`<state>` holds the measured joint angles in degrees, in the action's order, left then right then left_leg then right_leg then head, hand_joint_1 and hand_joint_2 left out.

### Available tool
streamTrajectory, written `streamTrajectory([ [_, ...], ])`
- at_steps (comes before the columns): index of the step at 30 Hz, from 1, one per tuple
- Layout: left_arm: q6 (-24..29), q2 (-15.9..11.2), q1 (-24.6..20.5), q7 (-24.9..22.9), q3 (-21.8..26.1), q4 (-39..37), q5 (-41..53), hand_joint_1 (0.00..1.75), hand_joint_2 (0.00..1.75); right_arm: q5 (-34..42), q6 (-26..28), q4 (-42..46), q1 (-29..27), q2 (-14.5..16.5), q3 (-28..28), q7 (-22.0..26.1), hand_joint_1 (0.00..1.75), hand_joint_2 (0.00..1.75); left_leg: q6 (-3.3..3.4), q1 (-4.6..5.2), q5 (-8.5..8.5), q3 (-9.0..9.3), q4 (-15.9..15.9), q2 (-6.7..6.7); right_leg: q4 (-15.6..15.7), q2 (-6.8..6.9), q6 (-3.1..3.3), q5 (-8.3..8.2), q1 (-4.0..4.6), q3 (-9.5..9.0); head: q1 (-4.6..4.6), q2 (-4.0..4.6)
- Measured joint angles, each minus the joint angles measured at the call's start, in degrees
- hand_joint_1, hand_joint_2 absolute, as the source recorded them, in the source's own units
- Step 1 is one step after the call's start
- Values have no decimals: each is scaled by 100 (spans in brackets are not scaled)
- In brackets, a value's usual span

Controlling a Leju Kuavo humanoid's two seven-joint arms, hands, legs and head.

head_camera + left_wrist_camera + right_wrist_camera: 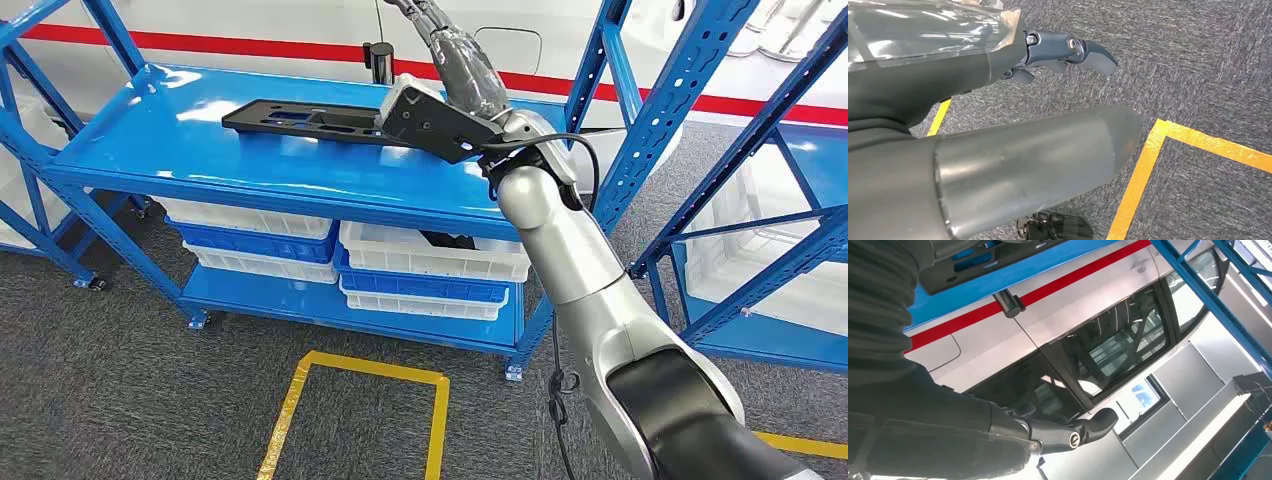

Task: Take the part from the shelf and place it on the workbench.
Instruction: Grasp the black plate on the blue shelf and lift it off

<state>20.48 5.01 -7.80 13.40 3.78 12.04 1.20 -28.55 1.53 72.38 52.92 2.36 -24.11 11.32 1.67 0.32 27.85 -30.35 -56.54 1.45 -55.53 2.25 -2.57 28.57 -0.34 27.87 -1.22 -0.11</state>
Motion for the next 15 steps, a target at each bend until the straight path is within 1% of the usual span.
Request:
streamTrajectory([
  [10, -37, 1, 0, 0, -2, 0, 11, 0, 0, 24, -3, 14, 0, -2, -63, -7, 0, 175, 0, -1, 0, 0, 0, 0, -1, 0, 0, 0, 1, 2, 0, 0],
  [15, -112, 13, 0, 9, -27, 0, 75, 0, 0, 287, -161, 67, -49, -13, -89, -51, 0, 175, 0, -1, 0, 0, 0, 0, 0, 0, 0, 0, 0, 2, 0, 0],
])
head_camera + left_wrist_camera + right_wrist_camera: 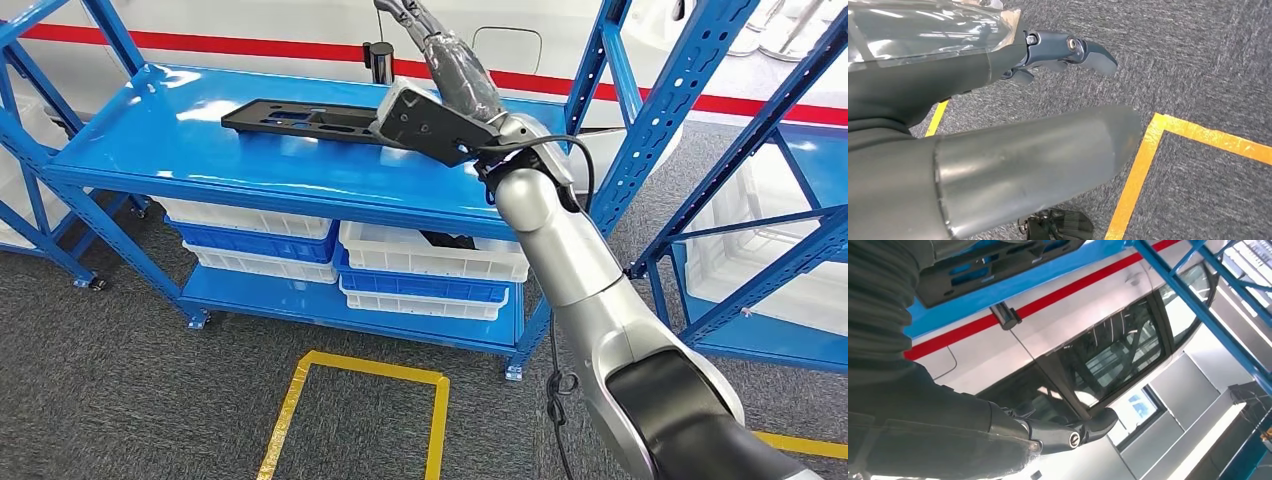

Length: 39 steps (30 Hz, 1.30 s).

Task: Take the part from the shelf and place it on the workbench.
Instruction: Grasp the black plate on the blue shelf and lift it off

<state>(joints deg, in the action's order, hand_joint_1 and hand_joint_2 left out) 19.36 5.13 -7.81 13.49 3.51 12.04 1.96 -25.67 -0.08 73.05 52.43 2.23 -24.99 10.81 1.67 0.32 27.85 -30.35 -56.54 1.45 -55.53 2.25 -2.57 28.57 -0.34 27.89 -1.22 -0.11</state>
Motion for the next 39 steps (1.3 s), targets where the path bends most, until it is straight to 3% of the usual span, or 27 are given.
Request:
streamTrajectory([
  [9, 39, 32, -17, -115, -109, -2, 205, 0, 0, 146, -301, 109, -239, 35, -380, -175, 0, 175, 0, 0, 0, -2, 0, 0, 0, -1, 0, 0, 0, 1, 0, 0],
  [16, 42, 84, -84, -265, -214, -2, 373, 0, 0, -111, 13, -165, -388, 354, -1080, -353, 0, 175, -1, -1, -1, -8, 0, -1, -9, 0, 1, 1, 1, 10, 0, 0],
  [26, 11, 98, -187, -393, -302, -2, 504, 0, 0, -240, 185, -639, -292, 711, -1366, -681, 0, 175, 6, 29, 4, -50, -42, -10, -4, 4, -26, -16, -39, 24, 0, 0],
  [29, 11, 99, -220, -425, -301, -2, 512, 0, 0, -279, 256, -827, -254, 828, -1390, -683, 0, 175, 45, 8, -19, -53, -23, -32, -9, 17, -54, -13, -42, 46, 1, 0],
  [31, 13, 104, -242, -430, -301, -1, 514, 0, 0, -281, 280, -898, -222, 878, -1393, -682, 0, 175, 104, -32, -62, -25, 20, -48, -299, -45, -47, 124, -49, 211, -5, 0],
  [34, 13, 115, -259, -433, -301, -1, 515, 0, 0, -280, 297, -1014, -203, 886, -1395, -682, 0, 175, 142, -51, -89, -33, 33, -96, -1513, -164, -23, 489, -63, 891, -13, 0],
  [35, 13, 118, -258, -434, -300, -2, 515, 0, 0, -280, 298, -1050, -210, 881, -1396, -682, 0, 175, 139, -50, -87, -34, 32, -118, -1797, -179, -41, 518, -62, 1089, -11, 0],
  [36, 13, 119, -258, -436, -300, -2, 515, 0, 0, -281, 299, -1081, -215, 878, -1396, -683, 0, 175, 133, -50, -82, -30, 30, -141, -1860, -189, -76, 452, -60, 1190, -11, 0],
  [37, 13, 119, -259, -439, -300, -2, 515, 0, 0, -281, 302, -1105, -216, 879, -1395, -683, 0, 175, 120, -51, -72, -18, 29, -165, -1652, -194, -123, 280, -60, 1166, -11, 0],
  [39, 15, 120, -264, -450, -300, -2, 514, 0, 0, -285, 314, -1155, -202, 889, -1390, -681, 0, 175, 73, -48, -42, 9, 22, -205, -825, -195, -192, -171, -67, 899, -13, 0],
])
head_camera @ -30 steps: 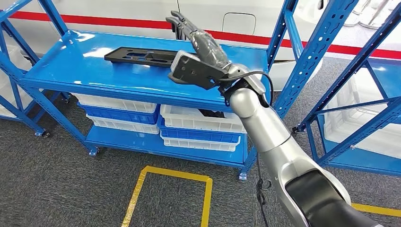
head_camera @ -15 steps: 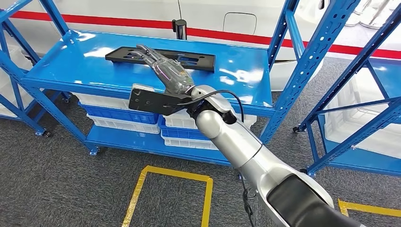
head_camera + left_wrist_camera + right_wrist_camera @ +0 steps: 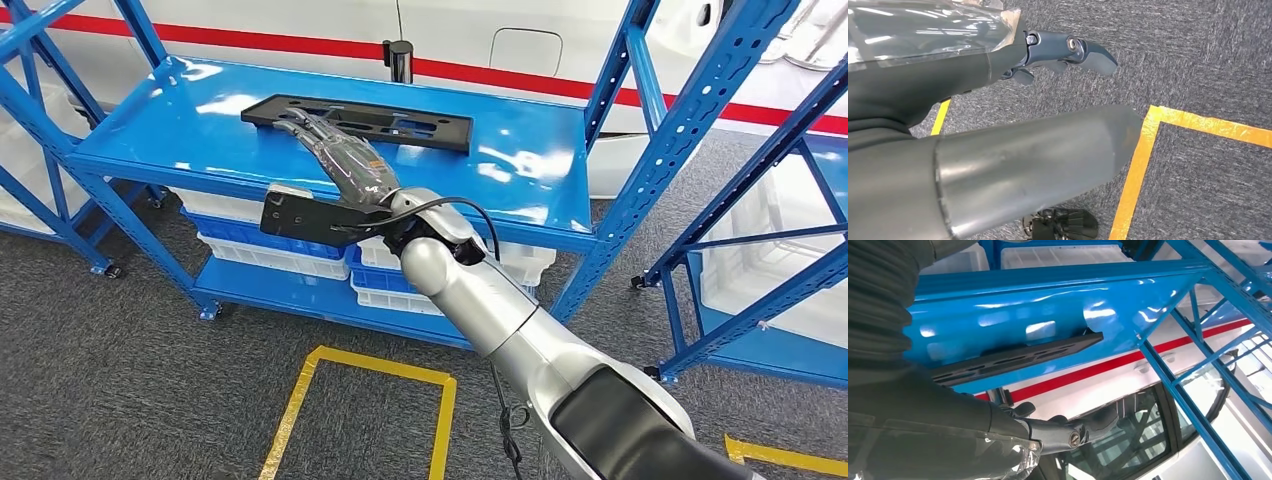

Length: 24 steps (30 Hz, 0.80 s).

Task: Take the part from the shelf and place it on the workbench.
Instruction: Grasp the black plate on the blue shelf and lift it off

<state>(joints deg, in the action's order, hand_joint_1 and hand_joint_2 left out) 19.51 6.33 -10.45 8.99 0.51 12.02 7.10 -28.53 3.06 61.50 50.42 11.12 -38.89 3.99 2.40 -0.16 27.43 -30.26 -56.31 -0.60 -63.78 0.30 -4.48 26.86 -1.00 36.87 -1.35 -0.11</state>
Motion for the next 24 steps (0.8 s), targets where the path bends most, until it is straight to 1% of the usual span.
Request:
streamTrajectory([
  [1, 2, 1, -2, -5, 1, 0, -2, 0, 0, -9, 10, -31, 16, 14, 4, 5, 0, 175, -32, 8, 17, -1, -6, -18, 359, -3, 13, -164, 6, -134, 1, 0],
  [2, 7, 1, -4, -10, 2, 0, -10, 0, 0, -22, 24, -70, 37, 29, 10, 15, 0, 175, -64, 17, 29, -14, -12, -28, 563, -6, 57, -246, 12, -203, 3, 0],
  [3, 10, 1, -4, -11, 3, 0, -22, 0, 0, -40, 36, -121, 62, 47, 16, 29, 0, 175, -97, 20, 36, -32, -16, -33, 633, -11, 122, -262, 25, -221, 5, 0],
  [4, 14, 0, -5, -11, 4, 0, -34, 0, 0, -60, 44, -170, 94, 70, 22, 46, 0, 175, -131, 12, 39, -46, -15, -33, 639, -17, 189, -263, 34, -211, 7, 0],
  [6, 16, -4, -10, -10, 7, 2, -50, 0, 0, -85, 51, -260, 177, 119, 48, 75, 0, 175, -206, -21, 97, -90, -77, -19, 664, -25, 313, -264, -1, -222, 13, 0],
  [7, 16, -7, -15, -9, 7, 2, -54, 0, 0, -91, 53, -297, 232, 145, 67, 87, 0, 175, -240, -34, 182, -167, -230, -9, 679, -27, 369, -258, -20, -243, 20, 0],
  [8, 17, -9, -18, -8, 8, 3, -60, 0, 0, -93, 54, -333, 285, 167, 90, 98, 0, 175, -272, -48, 311, -309, -506, 1, 691, -26, 419, -249, -37, -267, 26, 0],
  [10, 19, -9, -11, -5, 13, 1, -95, 0, 0, -88, 45, -414, 365, 189, 132, 127, 0, 175, -324, -66, 600, -760, -1314, 16, 691, -22, 478, -222, -22, -292, 36, 0],
  [11, 22, -13, 1, 0, 19, 0, -120, 0, 0, -78, 32, -451, 384, 192, 149, 147, 0, 175, -345, -76, 660, -968, -1629, 18, 690, -21, 495, -212, -16, -303, 35, 0],
  [12, 25, -18, 16, 9, 29, -1, -144, 0, 0, -61, 13, -488, 400, 192, 166, 173, 0, 175, -360, -87, 615, -1097, -1758, 21, 689, -21, 506, -201, -13, -315, 36, 0],
  [13, 29, -27, 30, 22, 40, -2, -159, 0, 0, -40, -7, -525, 422, 193, 181, 205, 0, 175, -369, -103, 453, -1103, -1642, 30, 687, -24, 508, -189, -12, -331, 36, 0],
  [14, 32, -39, 39, 37, 50, -2, -170, 0, 0, -16, -23, -565, 458, 196, 197, 244, 0, 175, -374, -122, 206, -993, -1308, 43, 682, -27, 500, -171, -15, -352, 36, 0],
  [15, 34, -48, 44, 51, 57, -2, -176, 0, 0, 5, -35, -609, 506, 199, 214, 282, 0, 175, -377, -139, -29, -836, -901, 66, 676, -31, 481, -150, -12, -370, 36, 0],
  [16, 36, -55, 44, 63, 61, -2, -181, 0, 0, 22, -43, -655, 560, 204, 234, 320, 0, 175, -374, -143, -185, -666, -526, 80, 660, -35, 451, -125, 9, -375, 37, 0],
  [17, 35, -57, 42, 72, 64, -2, -187, 0, 0, 33, -47, -695, 606, 210, 252, 349, 0, 175, -361, -141, -264, -550, -279, 87, 650, -38, 423, -107, 28, -373, 37, 0],
  [18, 35, -57, 42, 77, 66, -2, -192, 0, 0, 38, -50, -726, 637, 215, 266, 369, 0, 175, -346, -132, -263, -498, -177, 88, 643, -38, 400, -98, 50, -362, 37, 0],
  [19, 35, -58, 43, 80, 66, -3, -199, 0, 0, 43, -51, -755, 656, 220, 275, 385, 0, 175, -321, -116, -245, -483, -156, 77, 641, -37, 382, -96, 66, -353, 37, 0],
  [21, 36, -60, 50, 81, 69, -3, -219, 0, 0, 51, -51, -803, 667, 230, 287, 409, 0, 175, -260, -102, -255, -490, -153, 59, 669, -27, 343, -97, 68, -352, 34, 0],
  [22, 35, -61, 52, 82, 72, -3, -226, 0, 0, 57, -49, -828, 675, 236, 297, 422, 0, 175, -219, -98, -264, -473, -131, 50, 638, -23, 320, -72, 63, -336, 34, 0],
  [23, 35, -62, 52, 82, 78, -2, -229, 0, 0, 62, -45, -849, 693, 240, 307, 432, 0, 175, -175, -99, -273, -452, -104, 45, 509, -22, 307, -13, 59, -270, 33, 0],
  [24, 33, -63, 49, 82, 83, -1, -228, 0, 0, 64, -41, -869, 713, 245, 315, 439, 0, 175, -133, -100, -277, -428, -79, 43, 260, -22, 308, 83, 54, -141, 31, 0],
])
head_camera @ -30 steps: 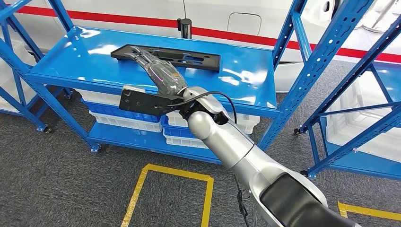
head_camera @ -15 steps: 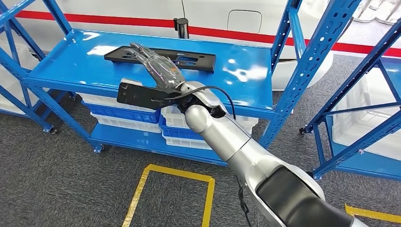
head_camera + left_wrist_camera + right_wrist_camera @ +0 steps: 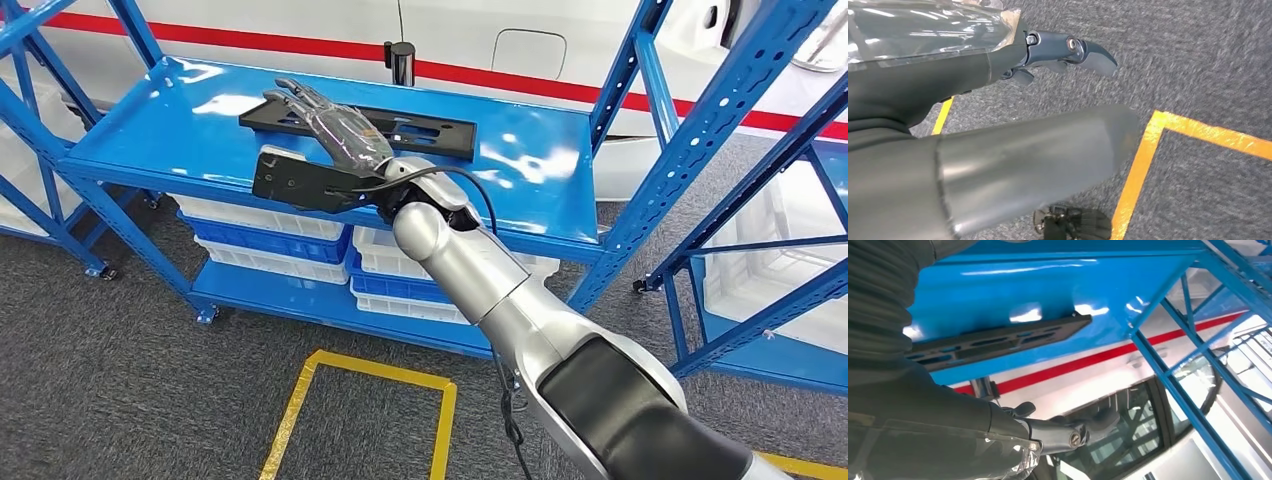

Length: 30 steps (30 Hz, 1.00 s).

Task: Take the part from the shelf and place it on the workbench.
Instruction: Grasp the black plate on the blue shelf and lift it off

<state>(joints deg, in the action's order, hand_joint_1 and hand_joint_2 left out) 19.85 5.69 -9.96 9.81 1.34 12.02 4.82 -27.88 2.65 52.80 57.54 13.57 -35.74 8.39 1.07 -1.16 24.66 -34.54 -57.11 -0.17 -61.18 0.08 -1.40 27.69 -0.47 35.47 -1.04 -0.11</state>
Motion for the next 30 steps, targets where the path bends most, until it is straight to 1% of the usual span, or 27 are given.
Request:
streamTrajectory([
  [2, -5, -1, -2, 0, 9, 1, 3, 0, 0, 4, 8, -55, 19, -4, 8, 9, 0, 175, 62, 13, 19, 21, 12, -2, -801, -2, 23, 255, -9, 429, -4, 0],
  [3, -7, -1, 0, -1, 12, 1, 3, 0, 0, 4, 10, -90, 14, -13, 10, 14, 0, 175, 79, 22, 32, 29, 12, -9, -1138, -3, 20, 338, -9, 633, -6, 0],
  [4, -8, -1, 3, -2, 15, 1, 4, 0, 0, 4, 13, -125, 5, -21, 11, 23, 0, 175, 89, 33, 45, 42, 11, -19, -1293, -3, 3, 344, -8, 756, -5, 0],
  [5, -9, -1, 5, -2, 19, 1, 4, 0, 0, 4, 16, -155, 1, -29, 14, 37, 0, 175, 92, 43, 58, 60, 10, -30, -1210, -3, -27, 255, -7, 757, -5, 0],
  [6, -9, -1, 6, -2, 23, 1, 6, 0, 0, 5, 20, -178, 2, -33, 15, 55, 0, 175, 87, 52, 75, 84, 9, -44, -901, -3, -57, 91, -5, 639, -4, 0],
  [7, -9, -1, 5, -2, 27, 1, 7, 0, 0, 7, 25, -195, 8, -33, 17, 73, 0, 175, 78, 58, 94, 111, 10, -55, -451, -3, -74, -111, -1, 441, -4, 0],
  [8, -9, 2, 3, -2, 30, 1, 8, 0, 0, 8, 30, -210, 19, -32, 21, 90, 0, 175, 60, 69, 117, 133, 9, -64, -48, -4, -66, -271, 17, 247, -3, 0],
  [9, -9, 4, 1, -2, 32, 1, 10, 0, 0, 9, 33, -226, 31, -29, 25, 99, 0, 175, 39, 77, 138, 146, 8, -70, 243, -6, -41, -377, 34, 104, -2, 0],
  [10, -9, 7, 2, -2, 34, 0, 12, 0, 0, 10, 36, -243, 42, -28, 30, 103, 0, 175, 17, 80, 155, 150, 8, -73, 391, -7, -5, -421, 53, 28, -2, 0],
  [11, -9, 11, 3, -2, 37, -1, 14, 0, 0, 10, 38, -260, 50, -26, 33, 105, 0, 175, -7, 80, 166, 151, 11, -73, 410, -10, 30, -416, 72, 12, 0, 0],
  [13, -9, 9, 1, -2, 44, 0, 14, 0, 0, 10, 42, -285, 61, -16, 39, 105, 0, 175, -60, 61, 203, 145, -6, -64, 446, -16, 89, -422, 36, -13, 0, 0],
  [14, -8, 6, -2, -2, 48, 1, 14, 0, 0, 10, 43, -294, 72, -5, 42, 106, 0, 175, -89, 52, 260, 103, -102, -54, 468, -17, 130, -416, 8, -44, 5, 0],
  [15, -8, 1, -6, -2, 51, 2, 14, 0, 0, 10, 44, -300, 83, 8, 43, 107, 0, 175, -117, 44, 354, 13, -292, -44, 491, -18, 171, -407, -22, -81, 9, 0],
  [16, -7, -4, -4, -2, 55, 2, 14, 0, 0, 10, 45, -309, 90, 22, 43, 108, 0, 175, -142, 29, 492, -158, -622, -35, 499, -17, 211, -387, -31, -120, 11, 0],
  [17, -7, -5, 0, -2, 57, 1, 14, 0, 0, 10, 45, -320, 93, 32, 42, 108, 0, 175, -167, 19, 643, -379, -1027, -29, 500, -15, 249, -361, -29, -149, 16, 0],
  [18, -7, -7, 6, -2, 59, 0, 14, 0, 0, 10, 45, -335, 86, 39, 40, 109, 0, 175, -192, 5, 748, -607, -1395, -27, 499, -15, 266, -340, -26, -175, 15, 0],
  [19, -7, -9, 12, -2, 61, -2, 14, 0, 0, 10, 45, -351, 78, 43, 40, 109, 0, 175, -215, -10, 773, -790, -1639, -23, 497, -15, 276, -317, -24, -201, 15, 0],
  [20, -7, -14, 14, -2, 62, -3, 14, 0, 0, 10, 45, -367, 72, 44, 40, 110, 0, 175, -233, -28, 679, -863, -1655, -14, 493, -18, 270, -292, -26, -226, 15, 0],
  [21, -8, -21, 14, -2, 63, -4, 15, 0, 0, 10, 45, -379, 70, 44, 40, 111, 0, 175, -249, -49, 474, -807, -1427, -3, 484, -24, 251, -260, -33, -258, 15, 0],
  [22, -8, -28, 13, -2, 64, -5, 17, 0, 0, 11, 45, -388, 73, 44, 41, 114, 0, 175, -265, -74, 212, -649, -1029, 16, 466, -30, 226, -220, -40, -290, 15, 0],
  [23, -11, -29, 9, -4, 64, -8, 25, 0, 0, 12, 46, -394, 80, 44, 42, 117, 0, 175, -284, -85, 32, -472, -639, 31, 444, -38, 190, -178, -32, -313, 17, 0],
  [24, -14, -28, 4, -7, 64, -10, 34, 0, 0, 13, 47, -398, 91, 44, 43, 121, 0, 175, -277, -87, -83, -318, -329, 32, 417, -44, 153, -139, -16, -319, 19, 0],
  [25, -16, -23, 1, -11, 63, -12, 45, 0, 0, 15, 49, -402, 101, 43, 46, 126, 0, 175, -257, -79, -111, -231, -164, 32, 401, -47, 119, -112, 3, -314, 21, 0],
  [26, -18, -18, -2, -20, 63, -15, 55, 0, 0, 16, 51, -407, 109, 41, 50, 131, 0, 175, -223, -58, -72, -206, -131, 21, 399, -48, 93, -98, 23, -304, 22, 0],
  [28, -16, -17, -1, -35, 63, -17, 64, 0, 0, 16, 54, -413, 118, 34, 65, 137, 0, 175, -123, -35, -67, -189, -109, 4, 401, -37, 39, -70, 32, -292, 20, 0],
  [29, -15, -17, -2, -40, 63, -19, 69, 0, 0, 17, 55, -414, 126, 30, 77, 138, 0, 175, -76, -28, -63, -172, -95, -1, 342, -29, 16, -32, 28, -262, 20, 0],
  [30, -15, -19, -5, -41, 63, -19, 75, 0, 0, 18, 56, -415, 137, 25, 89, 140, 0, 175, -26, -25, -55, -152, -82, -4, 164, -23, 5, 45, 22, -171, 18, 0],
])
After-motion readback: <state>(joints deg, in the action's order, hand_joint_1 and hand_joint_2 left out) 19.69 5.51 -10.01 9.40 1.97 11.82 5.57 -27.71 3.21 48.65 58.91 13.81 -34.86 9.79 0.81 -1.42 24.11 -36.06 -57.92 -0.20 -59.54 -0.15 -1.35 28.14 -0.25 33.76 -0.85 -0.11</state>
